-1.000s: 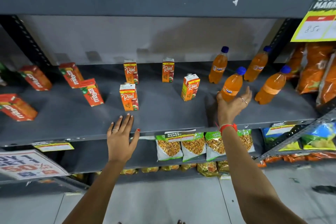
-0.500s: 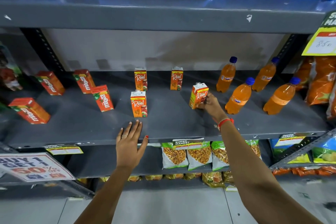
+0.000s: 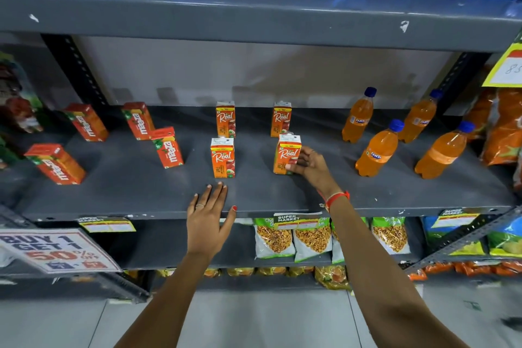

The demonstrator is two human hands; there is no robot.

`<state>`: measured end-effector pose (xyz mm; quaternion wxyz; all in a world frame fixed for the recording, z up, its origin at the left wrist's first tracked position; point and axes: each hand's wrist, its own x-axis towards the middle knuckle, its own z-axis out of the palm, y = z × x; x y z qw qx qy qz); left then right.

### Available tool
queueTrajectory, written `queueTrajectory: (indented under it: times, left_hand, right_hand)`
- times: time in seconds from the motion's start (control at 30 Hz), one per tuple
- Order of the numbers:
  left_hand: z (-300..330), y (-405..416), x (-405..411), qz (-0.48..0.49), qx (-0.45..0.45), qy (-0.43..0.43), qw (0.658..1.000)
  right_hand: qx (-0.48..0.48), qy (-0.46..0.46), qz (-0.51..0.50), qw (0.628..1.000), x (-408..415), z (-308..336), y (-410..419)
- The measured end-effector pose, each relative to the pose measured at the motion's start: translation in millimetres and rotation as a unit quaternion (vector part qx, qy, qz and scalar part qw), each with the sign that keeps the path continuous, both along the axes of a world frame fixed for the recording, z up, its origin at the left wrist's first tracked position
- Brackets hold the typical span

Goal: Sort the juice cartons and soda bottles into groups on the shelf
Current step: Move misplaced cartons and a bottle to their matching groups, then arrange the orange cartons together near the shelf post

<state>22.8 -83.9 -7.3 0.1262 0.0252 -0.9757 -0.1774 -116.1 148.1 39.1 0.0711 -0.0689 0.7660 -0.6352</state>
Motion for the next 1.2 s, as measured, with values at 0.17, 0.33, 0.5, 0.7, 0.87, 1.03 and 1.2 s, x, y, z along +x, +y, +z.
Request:
queueTrajectory:
  times: [0.17,0.33,0.5,0.7,0.87,1.03,1.2]
  left_hand:
    - [-1,-2,0,-0.001,-0.001,-0.003,1.000]
    - [-2,-4,-1,-0.008,-0.017,-0.005,1.000]
    - [0,-27,5,-0.030,-0.028,-0.001,0.999]
    - [3,-96,23,0.033,-0.014,-0.009,0.999]
    - [7,-163,40,0.050,-0.024,-0.015,0.998]
    - [5,-215,47,0.081,-0.026,-0.017,0.996]
    - [1,-250,57,0.047,-0.040,-0.005,0.998]
  right_hand:
    - [0.024,0.007,-0.001,1.000,5,-3,-2]
    - [0.026,-0.001,-0.008,1.000,12,-1,-5]
    - [-0.037,0.003,-0.175,0.984,42,-8,-20]
    - [0.028,0.112,-0.168,0.979,107,-27,-93]
    - [0.017,0.140,-0.044,0.989,105,-18,-179]
    - [-0.025,0.093,0.018,0.995,73,-4,-251]
    - [-0.099,-0.005,0.063,0.993,36,0,-278]
